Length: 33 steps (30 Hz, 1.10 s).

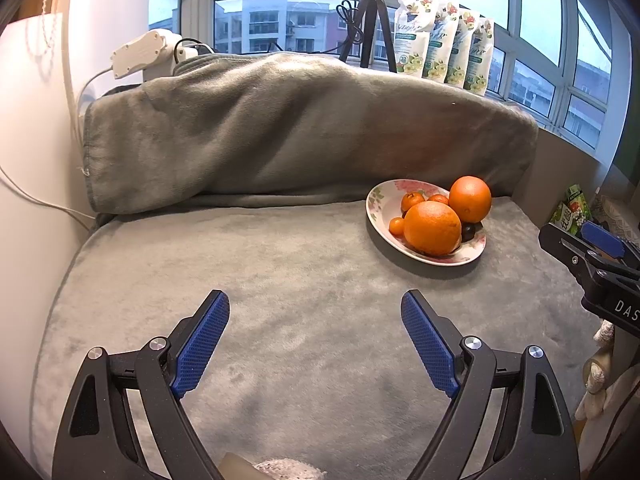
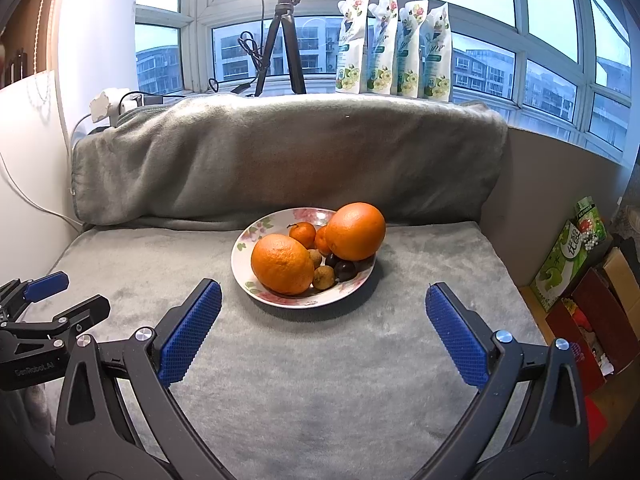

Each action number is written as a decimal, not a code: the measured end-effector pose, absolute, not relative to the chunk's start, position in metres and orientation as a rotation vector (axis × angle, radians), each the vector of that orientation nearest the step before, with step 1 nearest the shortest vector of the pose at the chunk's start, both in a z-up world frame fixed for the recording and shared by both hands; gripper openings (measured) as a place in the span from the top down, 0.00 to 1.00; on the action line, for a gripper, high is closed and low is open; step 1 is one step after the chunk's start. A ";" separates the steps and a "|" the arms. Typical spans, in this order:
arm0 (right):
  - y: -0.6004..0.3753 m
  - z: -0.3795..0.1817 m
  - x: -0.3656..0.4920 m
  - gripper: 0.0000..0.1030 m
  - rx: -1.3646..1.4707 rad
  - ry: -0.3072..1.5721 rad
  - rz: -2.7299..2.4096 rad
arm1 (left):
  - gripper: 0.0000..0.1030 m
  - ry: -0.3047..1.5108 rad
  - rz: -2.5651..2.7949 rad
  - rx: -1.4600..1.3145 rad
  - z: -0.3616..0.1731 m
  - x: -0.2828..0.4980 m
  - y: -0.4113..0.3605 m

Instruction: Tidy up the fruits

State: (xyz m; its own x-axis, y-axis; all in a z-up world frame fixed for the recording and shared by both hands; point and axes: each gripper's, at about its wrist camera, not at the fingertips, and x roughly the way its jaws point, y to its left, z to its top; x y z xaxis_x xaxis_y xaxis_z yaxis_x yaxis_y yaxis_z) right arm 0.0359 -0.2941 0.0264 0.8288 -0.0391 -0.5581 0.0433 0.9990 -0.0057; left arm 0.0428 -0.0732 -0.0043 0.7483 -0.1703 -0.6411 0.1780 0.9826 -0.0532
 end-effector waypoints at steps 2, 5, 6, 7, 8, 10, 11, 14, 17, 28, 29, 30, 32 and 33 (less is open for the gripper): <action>-0.295 0.026 0.036 0.00 0.008 0.594 -0.042 | 0.15 0.700 -0.191 0.012 -0.004 0.042 -0.073; -0.295 0.025 0.036 0.00 0.009 0.596 -0.041 | 0.15 0.699 -0.190 0.011 -0.004 0.042 -0.073; -0.295 0.025 0.036 0.00 0.010 0.596 -0.041 | 0.15 0.699 -0.189 0.011 -0.004 0.042 -0.074; -0.295 0.025 0.036 0.00 0.010 0.596 -0.041 | 0.15 0.699 -0.190 0.010 -0.004 0.042 -0.074; -0.295 0.025 0.036 0.00 0.010 0.597 -0.040 | 0.15 0.700 -0.191 0.009 -0.004 0.043 -0.073; -0.295 0.025 0.036 0.00 0.009 0.598 -0.040 | 0.15 0.699 -0.195 0.004 -0.004 0.042 -0.074; -0.295 0.025 0.036 0.00 0.009 0.599 -0.039 | 0.15 0.698 -0.196 0.003 -0.004 0.041 -0.074; -0.295 0.024 0.036 0.00 0.011 0.601 -0.037 | 0.15 0.697 -0.195 0.005 -0.004 0.041 -0.073; -0.295 0.024 0.036 0.00 0.012 0.601 -0.037 | 0.15 0.696 -0.194 0.005 -0.004 0.041 -0.073; -0.295 0.023 0.036 0.00 0.015 0.602 -0.036 | 0.15 0.679 -0.205 0.002 -0.004 0.039 -0.072; -0.295 0.023 0.036 0.00 0.013 0.602 -0.037 | 0.15 0.672 -0.204 0.003 -0.003 0.039 -0.072; -0.295 0.023 0.036 0.00 0.013 0.602 -0.036 | 0.15 0.669 -0.204 0.002 -0.003 0.038 -0.072; -0.295 0.023 0.036 0.00 0.013 0.602 -0.036 | 0.15 0.674 -0.210 -0.002 -0.004 0.039 -0.072; -0.295 0.022 0.036 0.00 0.012 0.603 -0.037 | 0.15 0.678 -0.211 0.000 -0.005 0.040 -0.072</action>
